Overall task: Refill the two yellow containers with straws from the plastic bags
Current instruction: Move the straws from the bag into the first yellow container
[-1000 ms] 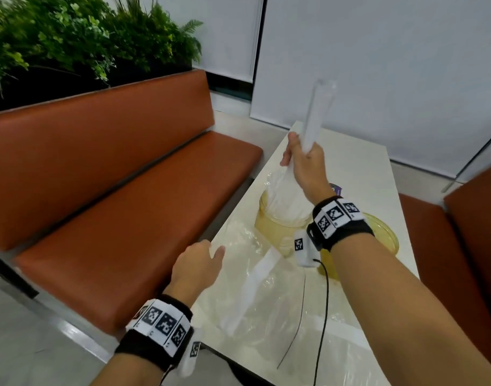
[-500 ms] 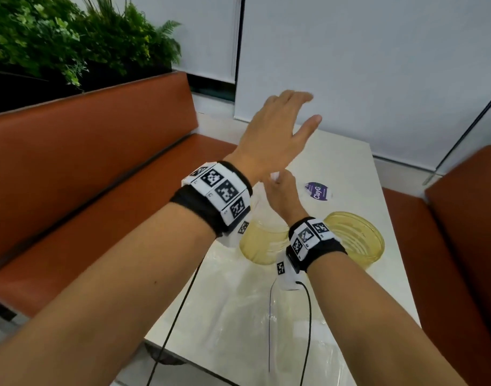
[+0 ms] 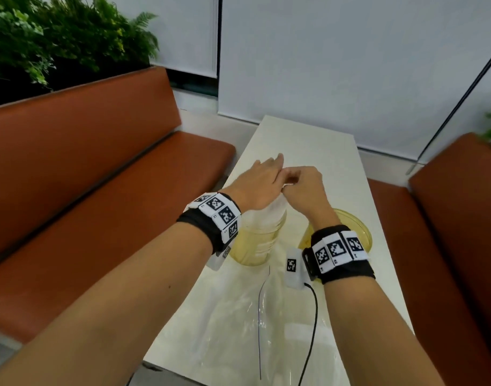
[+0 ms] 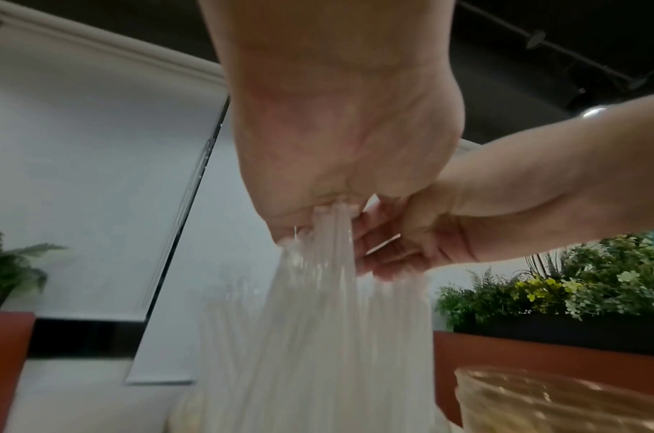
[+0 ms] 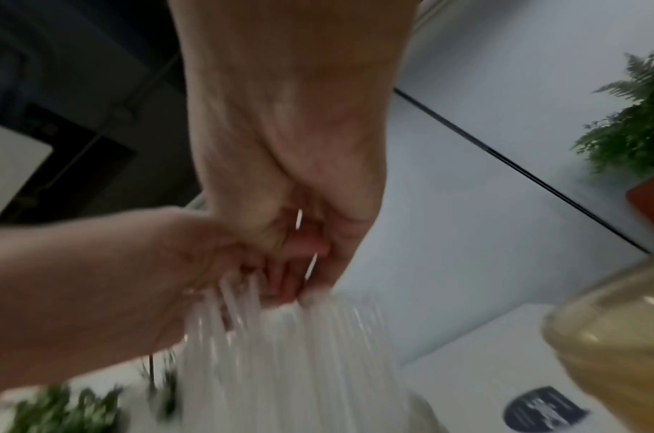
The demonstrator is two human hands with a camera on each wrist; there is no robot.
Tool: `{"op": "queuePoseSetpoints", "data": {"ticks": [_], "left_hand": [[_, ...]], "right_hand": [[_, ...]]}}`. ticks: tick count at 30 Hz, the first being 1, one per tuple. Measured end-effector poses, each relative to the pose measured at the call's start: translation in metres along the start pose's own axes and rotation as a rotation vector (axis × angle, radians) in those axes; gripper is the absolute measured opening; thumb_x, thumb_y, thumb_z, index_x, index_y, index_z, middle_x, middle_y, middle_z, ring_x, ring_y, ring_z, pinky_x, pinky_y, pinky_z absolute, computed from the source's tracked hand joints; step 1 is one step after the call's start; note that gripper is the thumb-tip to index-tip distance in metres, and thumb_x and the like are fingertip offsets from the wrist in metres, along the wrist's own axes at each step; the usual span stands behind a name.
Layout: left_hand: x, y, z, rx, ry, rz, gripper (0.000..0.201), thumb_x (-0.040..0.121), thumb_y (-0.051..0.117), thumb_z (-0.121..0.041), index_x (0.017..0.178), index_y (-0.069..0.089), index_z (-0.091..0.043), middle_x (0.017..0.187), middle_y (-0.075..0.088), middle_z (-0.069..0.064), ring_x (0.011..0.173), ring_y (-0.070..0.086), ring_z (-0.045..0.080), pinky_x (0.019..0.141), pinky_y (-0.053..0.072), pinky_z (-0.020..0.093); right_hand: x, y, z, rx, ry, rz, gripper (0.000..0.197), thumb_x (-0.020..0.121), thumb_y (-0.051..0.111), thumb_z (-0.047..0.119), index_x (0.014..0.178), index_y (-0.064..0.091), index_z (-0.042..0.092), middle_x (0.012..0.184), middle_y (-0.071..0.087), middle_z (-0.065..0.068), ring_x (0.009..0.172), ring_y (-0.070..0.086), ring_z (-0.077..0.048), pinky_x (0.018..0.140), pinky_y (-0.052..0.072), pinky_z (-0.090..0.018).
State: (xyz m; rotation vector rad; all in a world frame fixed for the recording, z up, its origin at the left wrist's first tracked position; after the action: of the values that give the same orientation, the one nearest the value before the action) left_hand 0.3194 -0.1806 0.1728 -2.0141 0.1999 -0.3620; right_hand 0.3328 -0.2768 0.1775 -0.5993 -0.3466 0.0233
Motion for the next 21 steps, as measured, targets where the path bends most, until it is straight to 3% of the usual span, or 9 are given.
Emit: {"op": "queuePoseSetpoints", "data": {"ticks": [2,4,7,9,13,17,21], "left_hand": [[-0.002,0.025,0.011,0.078,-0.019,0.088,0.055,0.110,0.018,-0.030,0.155,0.020,0.002,0.158,0.033,0.021,0.147,0.028,0.031,0.122,0.014,0.042],[-0.005,0.039,0.021,0.187,-0.012,0.155,0.054,0.110,0.018,-0.026,0.155,0.022,0.002,0.165,0.019,0.022,0.153,0.017,0.029,0.126,0.010,0.044],[-0.003,0.015,0.026,0.195,0.008,-0.044,0.053,0.108,0.023,-0.022,0.157,0.024,-0.001,0.167,0.017,0.014,0.156,0.013,0.024,0.126,0.009,0.045],[-0.003,0.001,0.036,0.241,-0.036,-0.180,0.054,0.108,0.023,-0.024,0.156,0.026,-0.002,0.167,0.021,0.013,0.155,0.015,0.027,0.126,0.013,0.048],[-0.009,0.035,0.060,0.223,-0.119,0.037,0.054,0.109,0.016,-0.024,0.157,0.018,0.001,0.168,0.012,0.017,0.156,0.008,0.030,0.125,0.013,0.049],[-0.014,0.021,0.056,0.101,-0.087,-0.083,0.054,0.109,0.022,-0.024,0.158,0.019,-0.002,0.169,0.005,0.014,0.157,0.004,0.026,0.126,0.007,0.045],[-0.016,0.038,0.060,0.134,-0.080,0.072,0.054,0.109,0.020,-0.024,0.160,0.017,-0.006,0.169,0.012,0.012,0.157,0.006,0.024,0.125,0.007,0.048]], "right_hand": [[-0.005,-0.011,-0.005,0.024,-0.020,-0.215,0.037,0.074,0.048,-0.014,0.076,0.077,0.008,0.072,0.071,0.001,0.070,0.065,-0.007,0.075,0.054,-0.027],[-0.008,-0.014,-0.006,0.032,-0.086,-0.328,0.036,0.077,0.045,-0.011,0.081,0.074,0.010,0.082,0.071,-0.001,0.082,0.065,-0.012,0.081,0.052,-0.028],[0.004,0.014,-0.006,-0.185,-0.145,-0.156,0.034,0.095,0.041,0.013,0.114,0.069,0.009,0.117,0.067,-0.004,0.117,0.054,-0.022,0.102,0.039,-0.027],[0.010,0.042,-0.009,-0.364,-0.178,0.012,0.054,0.100,0.022,0.031,0.124,0.061,0.002,0.124,0.062,-0.011,0.121,0.052,-0.029,0.109,0.037,-0.037],[0.006,0.073,-0.022,-0.619,-0.193,0.205,0.073,0.096,0.004,0.035,0.144,0.044,-0.002,0.147,0.049,-0.017,0.139,0.042,-0.030,0.117,0.031,-0.045],[0.011,0.056,-0.003,-0.644,-0.218,0.081,0.063,0.096,0.011,0.032,0.136,0.052,0.004,0.135,0.058,-0.009,0.129,0.049,-0.026,0.111,0.035,-0.047],[0.001,0.071,-0.004,-0.661,-0.228,0.233,0.047,0.105,0.022,0.024,0.139,0.049,0.005,0.140,0.055,-0.009,0.136,0.043,-0.026,0.115,0.027,-0.045]]}}
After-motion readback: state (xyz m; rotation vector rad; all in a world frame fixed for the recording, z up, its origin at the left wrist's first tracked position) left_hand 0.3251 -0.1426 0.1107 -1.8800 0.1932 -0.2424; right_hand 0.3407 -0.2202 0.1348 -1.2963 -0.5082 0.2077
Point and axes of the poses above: each hand's wrist, its own x-axis towards the middle knuckle, its own y-axis out of the palm, z = x × y, the point moved 9 cm from there along x, towards the middle knuckle
